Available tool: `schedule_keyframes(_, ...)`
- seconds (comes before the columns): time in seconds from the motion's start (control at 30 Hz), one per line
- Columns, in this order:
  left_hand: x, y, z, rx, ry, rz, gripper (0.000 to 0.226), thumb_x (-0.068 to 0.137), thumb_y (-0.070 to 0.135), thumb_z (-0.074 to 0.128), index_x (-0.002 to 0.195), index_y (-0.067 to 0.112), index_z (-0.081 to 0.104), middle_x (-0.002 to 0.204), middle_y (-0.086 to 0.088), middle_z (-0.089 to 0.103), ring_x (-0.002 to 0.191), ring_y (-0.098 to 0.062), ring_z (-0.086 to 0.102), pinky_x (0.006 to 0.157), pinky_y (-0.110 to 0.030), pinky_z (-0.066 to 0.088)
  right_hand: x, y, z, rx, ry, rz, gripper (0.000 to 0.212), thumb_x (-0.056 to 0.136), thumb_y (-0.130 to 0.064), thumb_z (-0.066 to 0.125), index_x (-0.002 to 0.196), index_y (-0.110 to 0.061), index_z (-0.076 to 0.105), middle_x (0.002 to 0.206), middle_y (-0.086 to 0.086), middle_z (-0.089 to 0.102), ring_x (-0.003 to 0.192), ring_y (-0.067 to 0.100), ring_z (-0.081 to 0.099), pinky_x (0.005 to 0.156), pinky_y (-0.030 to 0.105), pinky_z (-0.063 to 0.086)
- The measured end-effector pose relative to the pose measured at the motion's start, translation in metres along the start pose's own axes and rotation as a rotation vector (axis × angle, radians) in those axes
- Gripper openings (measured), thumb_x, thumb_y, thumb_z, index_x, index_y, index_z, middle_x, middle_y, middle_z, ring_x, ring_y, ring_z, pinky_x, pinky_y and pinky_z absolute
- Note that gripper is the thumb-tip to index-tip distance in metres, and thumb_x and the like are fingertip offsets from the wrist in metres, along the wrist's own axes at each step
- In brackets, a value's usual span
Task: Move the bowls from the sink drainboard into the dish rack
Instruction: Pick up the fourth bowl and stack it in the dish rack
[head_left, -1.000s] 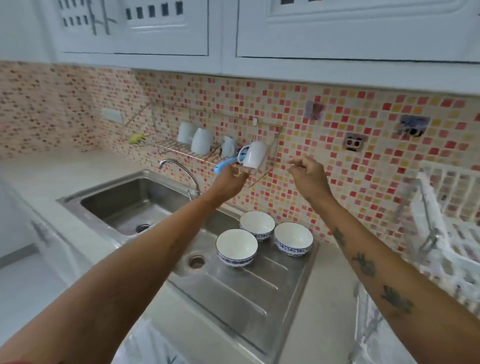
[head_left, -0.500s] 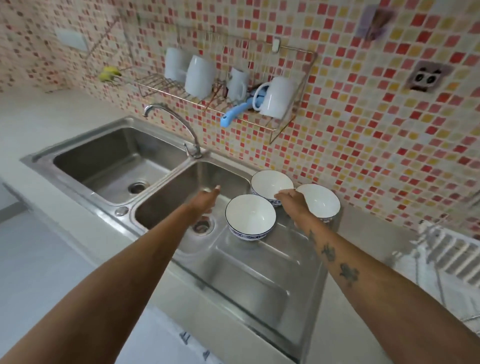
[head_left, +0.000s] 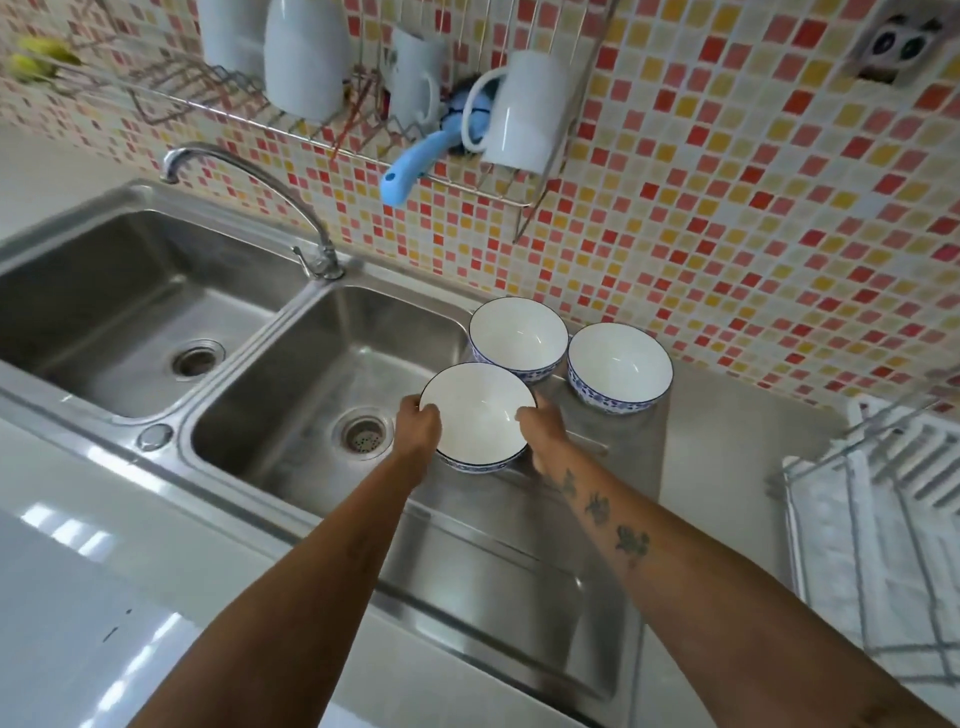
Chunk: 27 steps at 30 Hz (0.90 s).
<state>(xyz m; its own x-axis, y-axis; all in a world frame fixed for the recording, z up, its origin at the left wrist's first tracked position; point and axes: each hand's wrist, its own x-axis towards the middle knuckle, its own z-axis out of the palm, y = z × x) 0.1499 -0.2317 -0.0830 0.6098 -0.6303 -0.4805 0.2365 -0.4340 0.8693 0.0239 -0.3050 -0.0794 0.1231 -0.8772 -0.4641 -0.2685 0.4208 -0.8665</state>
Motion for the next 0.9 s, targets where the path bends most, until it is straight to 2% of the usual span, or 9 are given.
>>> schedule_keyframes(0.07,-0.002,-0.002,0.005,0.0,0.026,0.023,0.041,0.091,-0.004,0.032,0.129,0.001,0.046,0.11,-0.011,0.05,0.097,-0.023,0.047,0.08,-0.027,0.037,0.006,0.007,0.007,0.043,0.034,0.023,0.051,0.08,0.009,0.035,0.121,-0.008,0.061,0.104,0.01,0.062,0.094,0.026,0.059,0.078,0.033,0.052)
schedule_keyframes(0.13,-0.002,-0.005,0.008,-0.008,0.046,0.033,0.044,0.09,-0.006,0.029,0.13,0.002,0.045,0.115,-0.013,0.053,0.098,-0.022,0.047,0.08,-0.026,0.036,0.011,0.01,0.01,0.069,0.042,0.044,0.054,0.078,0.009,0.033,0.12,-0.009,0.061,0.107,0.011,0.064,0.094,0.028,0.06,0.087,0.041,0.053)
schedule_keyframes(0.3,0.003,-0.013,0.009,-0.004,0.071,0.068,0.045,0.089,-0.005,0.03,0.13,0.003,0.047,0.127,-0.019,0.057,0.099,-0.023,0.049,0.082,-0.027,0.039,0.015,0.014,0.01,0.073,0.045,0.025,0.055,0.075,0.008,0.033,0.119,-0.011,0.062,0.114,0.015,0.067,0.103,0.033,0.064,0.092,0.046,0.054)
schedule_keyframes(0.47,0.005,-0.014,0.009,-0.047,0.071,0.071,0.045,0.088,-0.006,0.029,0.128,0.002,0.047,0.123,-0.02,0.056,0.097,-0.023,0.049,0.081,-0.029,0.04,0.014,0.014,0.011,0.12,0.035,0.021,0.054,0.076,0.009,0.033,0.117,-0.012,0.062,0.118,0.017,0.067,0.102,0.034,0.065,0.089,0.046,0.055)
schedule_keyframes(0.53,0.004,-0.014,0.008,-0.06,0.065,0.066,0.046,0.087,-0.008,0.029,0.128,0.001,0.048,0.118,-0.016,0.056,0.098,-0.023,0.049,0.081,-0.029,0.04,0.004,0.007,0.008,0.147,0.024,0.027,0.053,0.08,0.011,0.032,0.119,-0.009,0.061,0.112,0.015,0.066,0.092,0.029,0.062,0.077,0.037,0.056)
schedule_keyframes(0.63,-0.003,-0.016,0.011,-0.06,0.072,0.065,0.046,0.086,-0.009,0.03,0.127,0.001,0.048,0.114,-0.013,0.055,0.099,-0.023,0.05,0.081,-0.03,0.04,-0.009,0.002,-0.001,0.137,-0.003,0.028,0.052,0.083,0.013,0.031,0.121,-0.006,0.06,0.104,0.011,0.062,0.085,0.024,0.058,0.058,0.022,0.048)
schedule_keyframes(0.77,-0.025,-0.013,0.018,-0.07,0.075,0.092,0.048,0.084,-0.009,0.03,0.126,0.003,0.049,0.124,-0.019,0.058,0.105,-0.03,0.055,0.086,-0.037,0.046,-0.026,-0.006,-0.021,0.122,0.014,0.001,0.05,0.084,0.011,0.033,0.123,-0.005,0.06,0.104,0.012,0.061,0.089,0.026,0.057,0.06,0.023,0.047)
schedule_keyframes(0.83,-0.044,-0.002,0.024,-0.109,0.048,0.101,0.049,0.084,-0.008,0.03,0.128,0.005,0.048,0.125,-0.018,0.057,0.101,-0.027,0.052,0.083,-0.034,0.044,-0.038,-0.017,-0.036,0.13,0.027,-0.04,0.05,0.084,0.009,0.035,0.124,-0.009,0.059,0.109,0.011,0.062,0.092,0.024,0.056,0.06,0.022,0.046)
schedule_keyframes(0.9,-0.066,0.013,0.032,-0.16,-0.007,0.12,0.047,0.086,-0.005,0.031,0.129,0.008,0.047,0.127,-0.015,0.055,0.101,-0.025,0.051,0.084,-0.034,0.044,-0.054,-0.032,-0.056,0.161,0.047,-0.104,0.048,0.085,0.007,0.039,0.125,-0.011,0.059,0.114,0.01,0.062,0.096,0.024,0.055,0.067,0.025,0.049)
